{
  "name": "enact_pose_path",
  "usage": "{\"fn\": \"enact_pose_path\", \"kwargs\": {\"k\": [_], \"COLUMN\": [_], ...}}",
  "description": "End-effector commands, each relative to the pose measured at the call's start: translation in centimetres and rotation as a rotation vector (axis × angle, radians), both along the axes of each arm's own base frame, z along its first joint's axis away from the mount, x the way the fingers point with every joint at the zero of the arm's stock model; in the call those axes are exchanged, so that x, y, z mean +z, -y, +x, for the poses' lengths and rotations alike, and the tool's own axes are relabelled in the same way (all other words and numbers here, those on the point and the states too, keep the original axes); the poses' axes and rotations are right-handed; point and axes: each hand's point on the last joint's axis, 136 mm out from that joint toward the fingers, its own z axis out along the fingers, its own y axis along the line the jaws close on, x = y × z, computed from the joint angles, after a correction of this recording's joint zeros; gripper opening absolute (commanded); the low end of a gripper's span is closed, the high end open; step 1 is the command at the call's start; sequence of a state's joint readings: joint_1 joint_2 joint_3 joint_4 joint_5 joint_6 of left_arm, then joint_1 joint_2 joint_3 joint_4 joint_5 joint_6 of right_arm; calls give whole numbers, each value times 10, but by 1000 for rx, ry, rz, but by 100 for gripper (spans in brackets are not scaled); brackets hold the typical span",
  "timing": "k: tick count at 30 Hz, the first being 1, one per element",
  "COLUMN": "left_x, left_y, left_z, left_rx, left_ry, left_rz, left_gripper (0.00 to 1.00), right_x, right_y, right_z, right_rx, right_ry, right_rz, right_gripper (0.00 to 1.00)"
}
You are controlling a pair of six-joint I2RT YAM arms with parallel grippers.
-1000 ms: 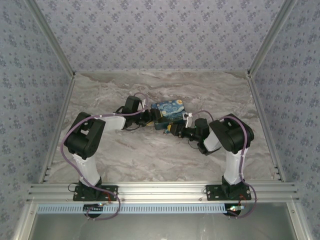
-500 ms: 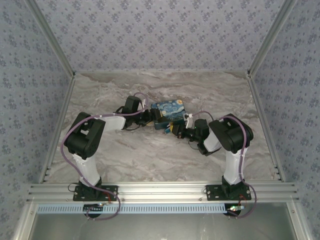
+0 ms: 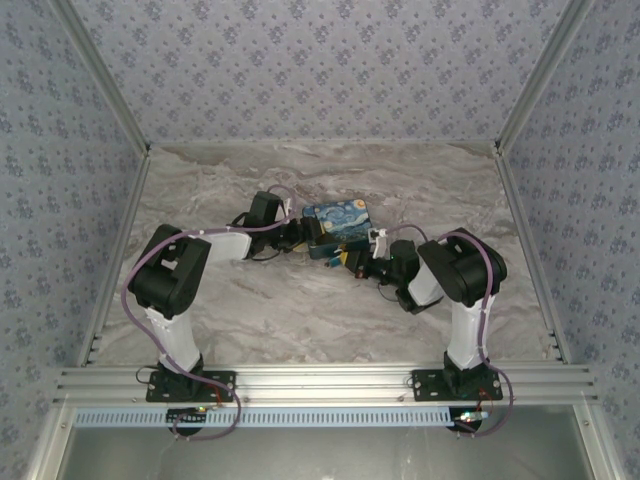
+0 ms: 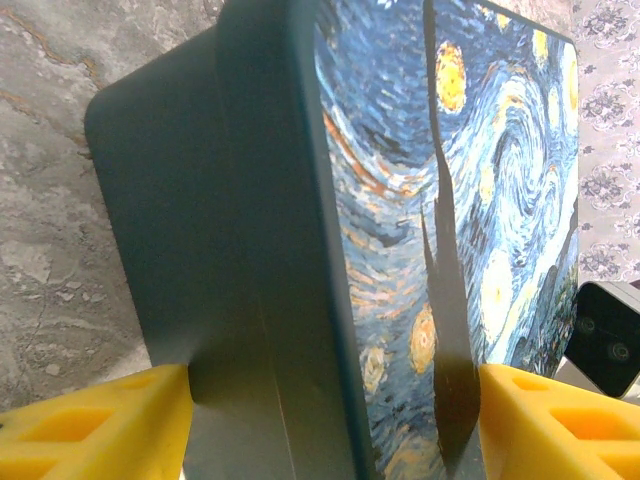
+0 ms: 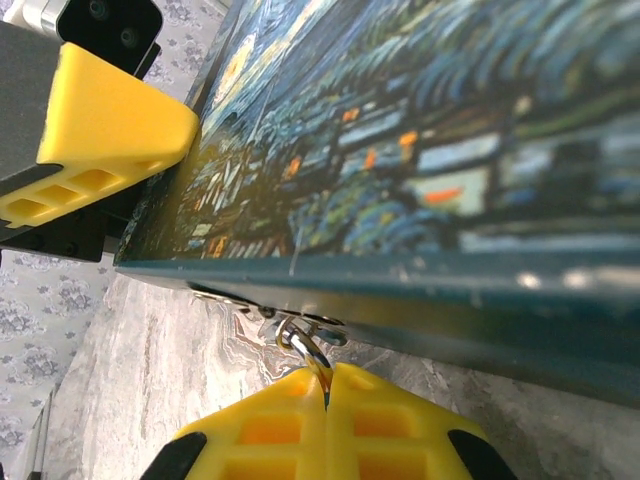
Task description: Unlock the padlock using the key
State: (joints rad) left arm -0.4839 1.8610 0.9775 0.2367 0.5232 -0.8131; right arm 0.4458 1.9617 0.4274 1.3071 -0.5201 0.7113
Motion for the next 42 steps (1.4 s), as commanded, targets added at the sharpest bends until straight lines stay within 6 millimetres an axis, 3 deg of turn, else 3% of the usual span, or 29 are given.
{"fn": "enact_pose_path", "kwargs": {"k": [1, 9, 16, 24, 32, 37, 42], "left_x": [-47, -52, -44, 26, 94, 113, 121], "left_y": [-17, -19, -20, -28, -73, -106, -124], "left_z": [-22, -24, -23, -12, -8, -16, -23], "left_rx": [16, 17, 23, 23, 115, 182, 228], "left_ry": [-124, -132, -121, 36, 221, 291, 326], "left_rz": [113, 126, 109, 91, 155, 220, 246], "left_gripper": [71, 71, 75, 93, 99, 99, 99], "right_x": [12, 31, 25, 23, 58, 55, 36], "right_y": [4, 24, 36, 46, 51, 53, 53], "right_z": [-2, 0, -5, -34, -79, -117, -146], "right_rx": [-18, -94, -116, -81, 51, 125, 171], "right_ry": [25, 54, 15, -93, -256, -480, -595], "right_rz": [18, 39, 14, -130, -331, -391, -458], "right_gripper": [2, 1, 1, 0, 0, 0, 0]}}
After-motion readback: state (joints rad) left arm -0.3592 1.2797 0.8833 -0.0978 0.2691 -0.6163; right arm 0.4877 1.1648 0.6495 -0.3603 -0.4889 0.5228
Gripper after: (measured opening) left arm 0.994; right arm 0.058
